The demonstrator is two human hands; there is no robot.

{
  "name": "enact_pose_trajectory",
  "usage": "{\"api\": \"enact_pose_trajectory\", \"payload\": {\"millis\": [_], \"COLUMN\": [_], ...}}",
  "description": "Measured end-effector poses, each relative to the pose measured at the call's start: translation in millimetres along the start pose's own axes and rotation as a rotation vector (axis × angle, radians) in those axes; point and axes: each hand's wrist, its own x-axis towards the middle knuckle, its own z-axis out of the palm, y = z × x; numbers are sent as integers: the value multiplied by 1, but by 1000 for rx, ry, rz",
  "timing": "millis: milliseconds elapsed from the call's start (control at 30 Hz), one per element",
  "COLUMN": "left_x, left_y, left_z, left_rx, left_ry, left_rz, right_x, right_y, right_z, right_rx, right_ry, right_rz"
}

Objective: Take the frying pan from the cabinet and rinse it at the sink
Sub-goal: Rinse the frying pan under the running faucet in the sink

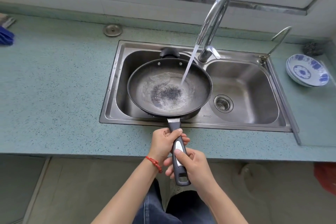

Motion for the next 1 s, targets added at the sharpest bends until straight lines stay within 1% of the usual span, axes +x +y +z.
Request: {"api": "enact_pose_trajectory", "payload": {"millis": [100,367,600,800,1000], "left_x": [-3,-1,16,23,30], "left_y": [3,3,12,15,19], "left_z": [-5,-18,-23,-29,-39], "left_rx": [13,-3,8,29,153], "left_ry": [-1,0,-42,-92,-88], "left_rz": [11,-26,-62,-56,-46], "right_x": [-1,7,27,35,59], "right_y": [0,1,-5,-14,-18], "right_z": [5,13,15,12,13], "right_rx": [2,38,-9,-68,-87], "right_ry": [-4,-20,-11,-31,-6], "right_rz": [-5,35,51,53,77]}}
